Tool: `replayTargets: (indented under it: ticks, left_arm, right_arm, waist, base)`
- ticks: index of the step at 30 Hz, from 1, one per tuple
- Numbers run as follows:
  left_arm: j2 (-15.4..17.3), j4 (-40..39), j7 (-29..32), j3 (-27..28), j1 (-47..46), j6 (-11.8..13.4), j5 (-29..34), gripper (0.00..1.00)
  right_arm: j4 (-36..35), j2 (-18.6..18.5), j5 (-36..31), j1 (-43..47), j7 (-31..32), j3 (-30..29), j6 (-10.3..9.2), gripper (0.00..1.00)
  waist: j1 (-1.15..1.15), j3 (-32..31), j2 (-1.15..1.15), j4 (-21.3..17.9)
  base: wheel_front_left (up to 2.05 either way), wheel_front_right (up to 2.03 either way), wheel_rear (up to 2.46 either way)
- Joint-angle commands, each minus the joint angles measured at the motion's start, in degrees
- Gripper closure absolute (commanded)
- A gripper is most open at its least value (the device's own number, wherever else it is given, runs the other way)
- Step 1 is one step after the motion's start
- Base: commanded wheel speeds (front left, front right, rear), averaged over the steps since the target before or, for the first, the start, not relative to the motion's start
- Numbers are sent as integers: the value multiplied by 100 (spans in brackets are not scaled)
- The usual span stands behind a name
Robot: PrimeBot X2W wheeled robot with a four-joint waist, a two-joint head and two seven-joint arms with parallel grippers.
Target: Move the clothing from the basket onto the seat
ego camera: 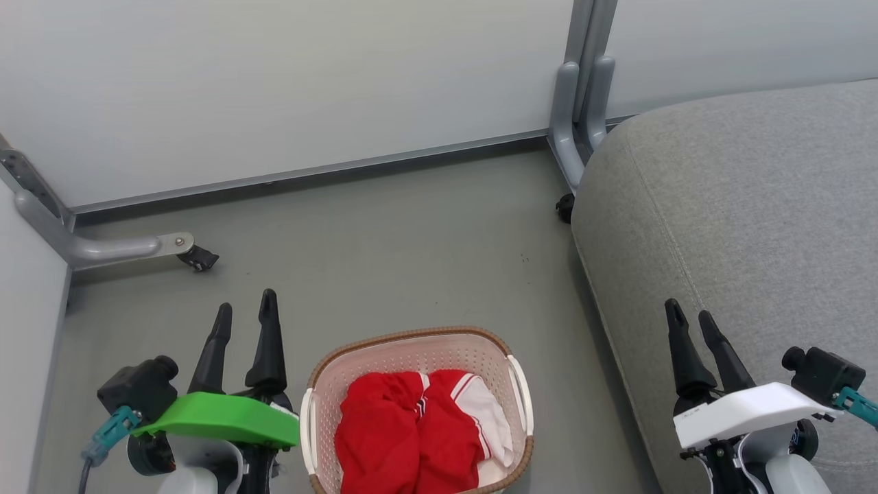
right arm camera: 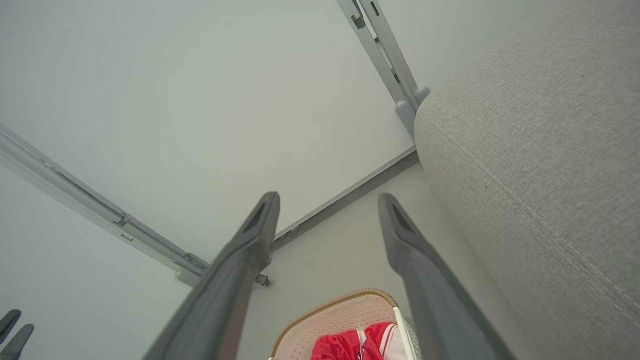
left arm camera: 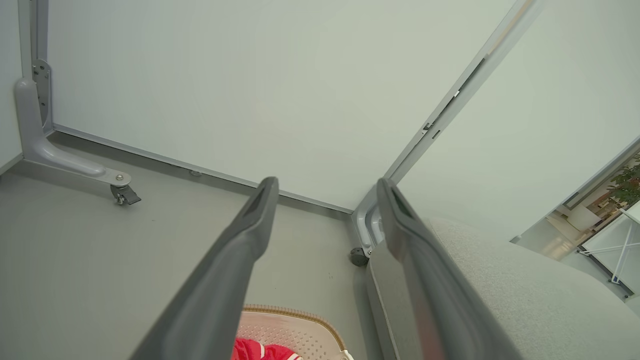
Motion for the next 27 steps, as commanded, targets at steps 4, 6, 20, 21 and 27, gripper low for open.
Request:
replayTargets:
  ticks: [4, 6, 20, 21, 27]
  left_arm:
    - [43, -59, -105, -71, 53, 34, 375, 0]
    - [44, -52, -130, -100, 52, 42, 489, 0]
    - [51, -70, -333, -285, 25, 82, 1313, 0]
    - [51, -71, -346, -294, 22, 82, 1361, 0]
    - [52, -59, -430, -351, 17, 82, 1659, 0]
  right_arm:
    - [-67, -42, -383, 18, -109, 65, 2, 0]
    - [-55, -43, -513, 28, -134, 88, 2, 0]
    - [-38, -52, -1348, 11, -340, 175, 2, 0]
    - [-43, -52, -1395, 9, -349, 179, 2, 0]
    - [-58, -55, -1704, 14, -424, 212, 2, 0]
  waist:
    - [0, -8, 0, 15]
    - [0, -11, 0, 22]
    - [0, 37, 0, 60]
    - [0, 39, 0, 62]
    - [0, 49, 0, 75]
  base:
    - [0, 0, 0]
    - [0, 0, 0]
    - [0, 0, 0]
    - [0, 0, 0]
    - [0, 0, 0]
